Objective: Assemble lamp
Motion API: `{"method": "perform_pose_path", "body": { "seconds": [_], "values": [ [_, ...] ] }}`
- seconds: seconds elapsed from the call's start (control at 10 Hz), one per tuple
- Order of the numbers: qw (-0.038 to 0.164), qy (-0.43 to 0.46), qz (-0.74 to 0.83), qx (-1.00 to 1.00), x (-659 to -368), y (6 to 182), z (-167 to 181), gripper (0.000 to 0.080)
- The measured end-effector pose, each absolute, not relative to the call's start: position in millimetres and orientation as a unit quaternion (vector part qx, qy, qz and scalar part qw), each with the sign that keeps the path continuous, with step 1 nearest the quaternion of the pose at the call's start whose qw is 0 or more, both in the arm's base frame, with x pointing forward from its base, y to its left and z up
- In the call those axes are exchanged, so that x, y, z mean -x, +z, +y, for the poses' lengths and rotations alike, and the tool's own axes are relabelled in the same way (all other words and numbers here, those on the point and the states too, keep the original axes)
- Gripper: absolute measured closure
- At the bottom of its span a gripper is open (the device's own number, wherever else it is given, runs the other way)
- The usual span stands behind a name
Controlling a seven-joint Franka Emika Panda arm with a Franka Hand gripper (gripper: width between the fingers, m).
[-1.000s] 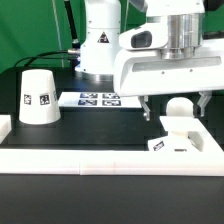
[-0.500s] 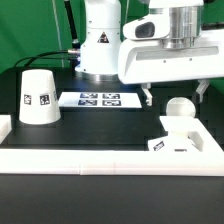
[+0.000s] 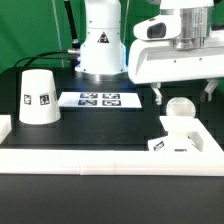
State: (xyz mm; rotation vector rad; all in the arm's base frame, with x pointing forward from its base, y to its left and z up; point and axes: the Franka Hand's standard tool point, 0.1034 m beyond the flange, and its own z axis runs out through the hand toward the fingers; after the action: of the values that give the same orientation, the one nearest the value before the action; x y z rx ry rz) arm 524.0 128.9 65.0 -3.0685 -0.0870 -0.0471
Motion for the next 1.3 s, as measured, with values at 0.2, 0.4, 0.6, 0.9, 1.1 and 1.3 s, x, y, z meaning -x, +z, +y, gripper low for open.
{"method": "perform_pose_path", "body": {
  "seconds": [0.2,0.4,0.6,0.9,1.1,1.3],
  "values": [
    [0.035,-0.015,-0.028,0.999,-524,64.6,128,0.0101],
    [0.035,-0.012,-0.009,0.999,-521,62.4,127,0.0101],
    [0.034,-0.008,-0.018,0.999,-504,54.1,136,0.0101],
    [0.033,-0.007,-0.028,0.999,-490,46.8,144,0.0101],
    [0.032,-0.001,-0.032,0.999,-483,43.0,146,0.0101],
    [0.03,0.013,-0.033,0.999,-481,42.8,146,0.0101]
  ]
}}
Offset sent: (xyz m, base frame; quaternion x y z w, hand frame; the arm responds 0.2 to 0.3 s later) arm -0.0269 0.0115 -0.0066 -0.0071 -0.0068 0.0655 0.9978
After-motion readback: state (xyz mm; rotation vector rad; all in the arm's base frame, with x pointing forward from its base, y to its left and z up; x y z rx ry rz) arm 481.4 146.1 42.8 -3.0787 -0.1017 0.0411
